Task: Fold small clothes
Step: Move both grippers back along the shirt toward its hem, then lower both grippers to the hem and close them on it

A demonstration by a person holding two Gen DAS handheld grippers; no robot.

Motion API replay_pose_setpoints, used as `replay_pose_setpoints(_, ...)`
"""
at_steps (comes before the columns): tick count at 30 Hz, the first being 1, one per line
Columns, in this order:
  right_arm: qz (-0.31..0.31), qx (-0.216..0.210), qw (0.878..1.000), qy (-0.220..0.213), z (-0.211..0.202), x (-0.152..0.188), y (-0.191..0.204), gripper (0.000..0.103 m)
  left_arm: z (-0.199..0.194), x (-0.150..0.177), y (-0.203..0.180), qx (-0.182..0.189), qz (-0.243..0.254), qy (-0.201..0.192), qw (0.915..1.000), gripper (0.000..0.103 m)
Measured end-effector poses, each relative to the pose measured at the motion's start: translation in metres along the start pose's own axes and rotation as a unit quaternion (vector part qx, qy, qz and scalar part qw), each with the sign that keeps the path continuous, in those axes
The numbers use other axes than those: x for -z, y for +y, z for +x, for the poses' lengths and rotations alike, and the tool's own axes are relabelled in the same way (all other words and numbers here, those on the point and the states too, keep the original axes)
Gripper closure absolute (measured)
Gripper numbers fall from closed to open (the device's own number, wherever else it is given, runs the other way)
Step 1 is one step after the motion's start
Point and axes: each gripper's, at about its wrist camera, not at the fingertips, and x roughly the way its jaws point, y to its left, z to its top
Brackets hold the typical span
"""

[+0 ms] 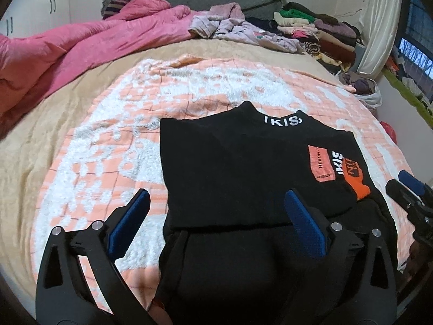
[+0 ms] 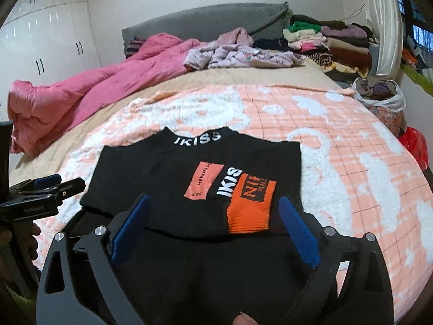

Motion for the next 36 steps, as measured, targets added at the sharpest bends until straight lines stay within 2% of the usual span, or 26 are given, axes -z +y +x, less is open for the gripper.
replay_pose_setpoints(19,0.003,0.014,1.000,0.000,-0.048,0.036,-0.020,0.007,-0.030,0.035,0.013,-0.030,0.012,-0.002,0.9995,0.010)
replay_pose_setpoints(36,0.007,0.033,0.998,0.046,-0.072,0.091,-0.042,0.007,-0.047,0.076,0.036,-0.025,-0.008,0.029,0.9992,0.010)
